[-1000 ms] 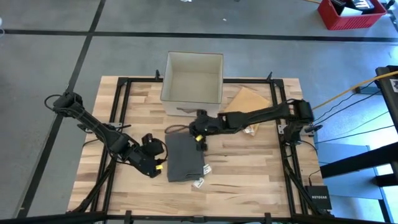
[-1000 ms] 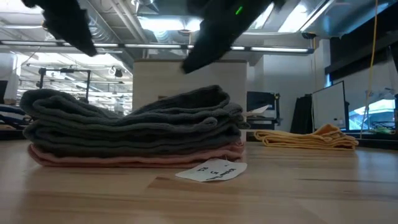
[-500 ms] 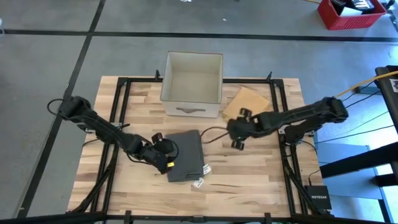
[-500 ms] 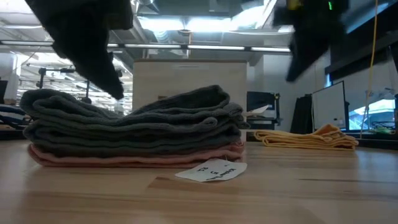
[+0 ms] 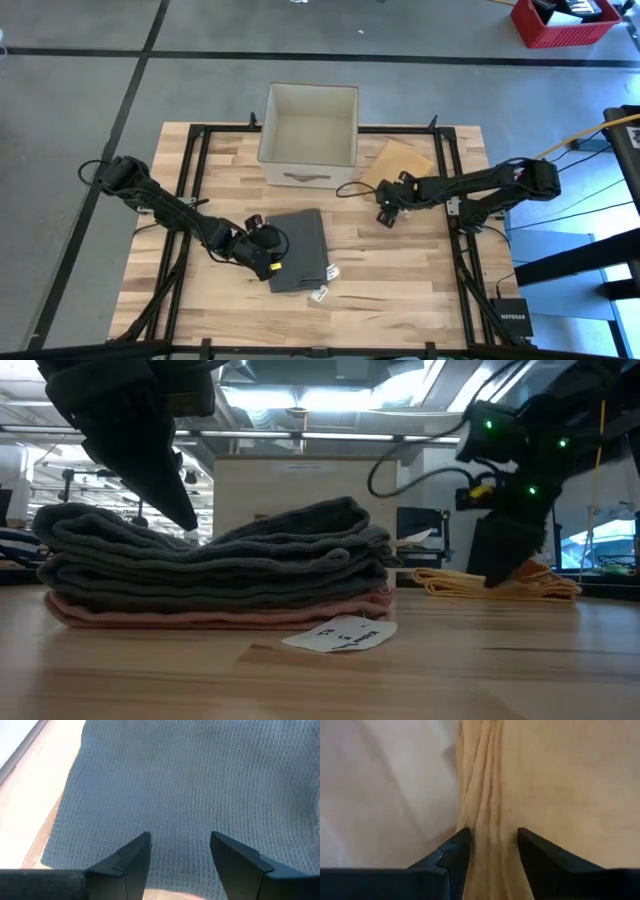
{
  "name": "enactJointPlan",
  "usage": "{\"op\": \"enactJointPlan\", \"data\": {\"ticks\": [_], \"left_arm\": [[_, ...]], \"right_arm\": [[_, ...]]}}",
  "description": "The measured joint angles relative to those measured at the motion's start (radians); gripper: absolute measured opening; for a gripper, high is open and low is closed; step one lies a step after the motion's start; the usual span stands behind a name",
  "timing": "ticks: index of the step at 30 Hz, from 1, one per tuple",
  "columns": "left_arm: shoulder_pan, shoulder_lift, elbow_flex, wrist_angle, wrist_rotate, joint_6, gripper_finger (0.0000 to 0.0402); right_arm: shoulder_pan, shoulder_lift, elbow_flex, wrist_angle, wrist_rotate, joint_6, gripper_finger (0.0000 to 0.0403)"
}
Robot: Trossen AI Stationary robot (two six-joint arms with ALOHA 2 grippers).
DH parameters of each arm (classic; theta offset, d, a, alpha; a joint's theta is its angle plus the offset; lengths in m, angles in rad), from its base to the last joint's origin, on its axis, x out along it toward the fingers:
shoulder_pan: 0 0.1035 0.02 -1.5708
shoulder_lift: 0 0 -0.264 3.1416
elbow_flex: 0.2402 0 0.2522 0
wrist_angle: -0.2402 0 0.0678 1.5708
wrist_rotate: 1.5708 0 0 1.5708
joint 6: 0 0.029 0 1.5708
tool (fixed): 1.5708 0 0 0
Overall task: Fold towel
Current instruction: Stack the yellow towel on the dark gray towel
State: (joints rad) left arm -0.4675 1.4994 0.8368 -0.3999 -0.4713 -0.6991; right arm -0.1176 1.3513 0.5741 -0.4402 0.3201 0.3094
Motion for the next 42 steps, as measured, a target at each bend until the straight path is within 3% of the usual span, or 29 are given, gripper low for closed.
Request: {"op": "enactJointPlan", "data": {"ticks": [5, 13, 18, 23, 27, 32, 36, 42], "left_arm": [[0.000, 0.000, 0.000, 0.001, 0.000, 0.000, 0.0196], [0.000, -0.001, 0.000, 0.000, 0.000, -0.005, 0.0196], [-0.002, -0.001, 0.000, 0.000, 0.000, -0.023, 0.0196], [-0.004, -0.001, 0.000, 0.000, 0.015, -0.026, 0.0196], [-0.004, -0.001, 0.000, 0.001, 0.025, -0.026, 0.0196], [-0.004, -0.001, 0.000, 0.001, 0.052, -0.031, 0.0196], [-0.006, -0.001, 0.000, 0.000, 0.070, -0.052, 0.0196], [-0.006, -0.001, 0.000, 0.001, 0.114, -0.060, 0.0196]], "right_arm": [[0.066, 0.019, -0.033, 0.017, -0.125, 0.044, 0.0169], [0.341, 0.075, -0.025, 0.225, -0.217, 0.226, 0.0169], [0.488, 0.150, 0.048, 0.278, -0.243, 0.292, 0.0169], [0.564, 0.174, 0.205, 0.201, -0.351, 0.292, 0.0169], [0.563, 0.141, 0.378, -0.070, -0.359, 0.246, 0.0169], [0.499, 0.105, 0.499, -0.333, -0.202, 0.142, 0.0170], [0.359, 0.089, 0.475, -0.400, -0.191, 0.111, 0.0186], [0.122, 0.090, 0.341, -0.319, -0.316, -0.026, 0.0254]]}}
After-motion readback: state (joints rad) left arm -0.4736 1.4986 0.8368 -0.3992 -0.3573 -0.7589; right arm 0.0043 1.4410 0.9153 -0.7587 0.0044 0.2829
